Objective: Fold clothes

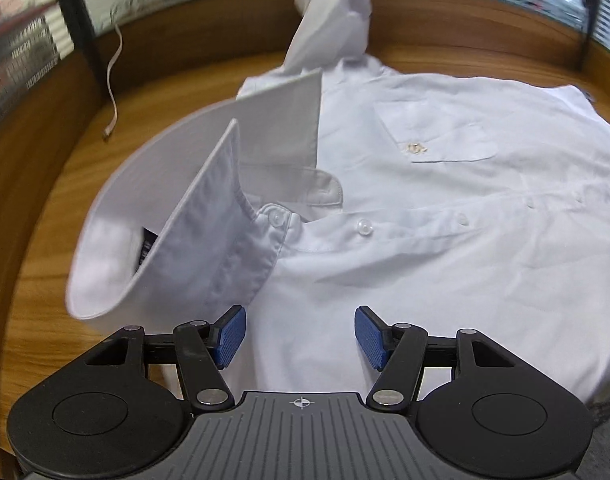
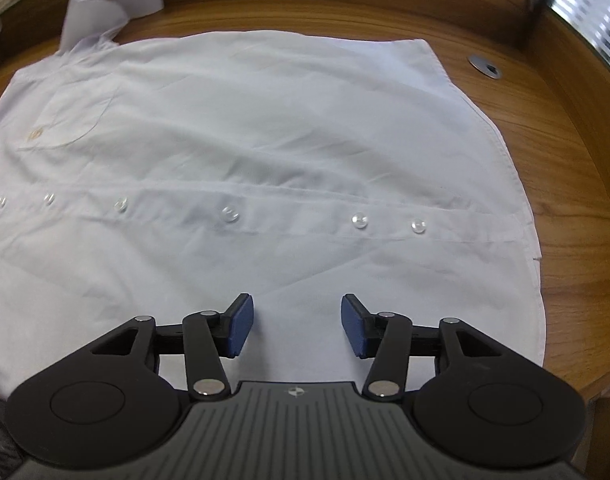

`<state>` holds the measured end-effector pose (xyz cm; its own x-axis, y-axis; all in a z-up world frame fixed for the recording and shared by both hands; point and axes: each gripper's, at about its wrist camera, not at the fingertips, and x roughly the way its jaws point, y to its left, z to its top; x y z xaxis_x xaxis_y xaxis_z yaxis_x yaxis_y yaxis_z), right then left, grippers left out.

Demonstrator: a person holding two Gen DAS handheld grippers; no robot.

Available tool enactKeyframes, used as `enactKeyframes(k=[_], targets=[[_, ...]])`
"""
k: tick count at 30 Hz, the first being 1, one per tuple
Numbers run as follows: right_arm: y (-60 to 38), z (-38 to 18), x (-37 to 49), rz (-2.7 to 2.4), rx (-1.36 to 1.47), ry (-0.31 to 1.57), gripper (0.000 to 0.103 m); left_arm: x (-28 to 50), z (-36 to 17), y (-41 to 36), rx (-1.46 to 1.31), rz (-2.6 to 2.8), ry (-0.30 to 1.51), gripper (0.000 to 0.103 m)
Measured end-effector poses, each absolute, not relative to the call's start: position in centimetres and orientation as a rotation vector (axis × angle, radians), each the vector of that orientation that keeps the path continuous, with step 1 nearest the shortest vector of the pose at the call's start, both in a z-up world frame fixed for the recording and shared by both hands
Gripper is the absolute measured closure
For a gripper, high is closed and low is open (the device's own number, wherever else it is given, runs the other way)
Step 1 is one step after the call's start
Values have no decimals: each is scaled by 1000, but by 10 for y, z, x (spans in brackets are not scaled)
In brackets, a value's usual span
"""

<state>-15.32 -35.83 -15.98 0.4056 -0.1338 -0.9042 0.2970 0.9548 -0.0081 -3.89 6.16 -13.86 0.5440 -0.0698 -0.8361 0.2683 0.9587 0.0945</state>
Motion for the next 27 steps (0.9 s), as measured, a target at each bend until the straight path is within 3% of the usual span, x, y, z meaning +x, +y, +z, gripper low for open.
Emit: enactKeyframes(k=[5, 16, 27], targets=[[-373, -168, -142, -317, 203, 1108, 46, -19, -147, 55, 218, -182, 967, 39], [-389, -175, -115, -318, 217, 1090, 33, 7, -154, 46, 195, -149, 947, 38], [-395, -180, -95, -317, 210, 1084, 33, 18, -159, 40, 190, -124, 911, 38]])
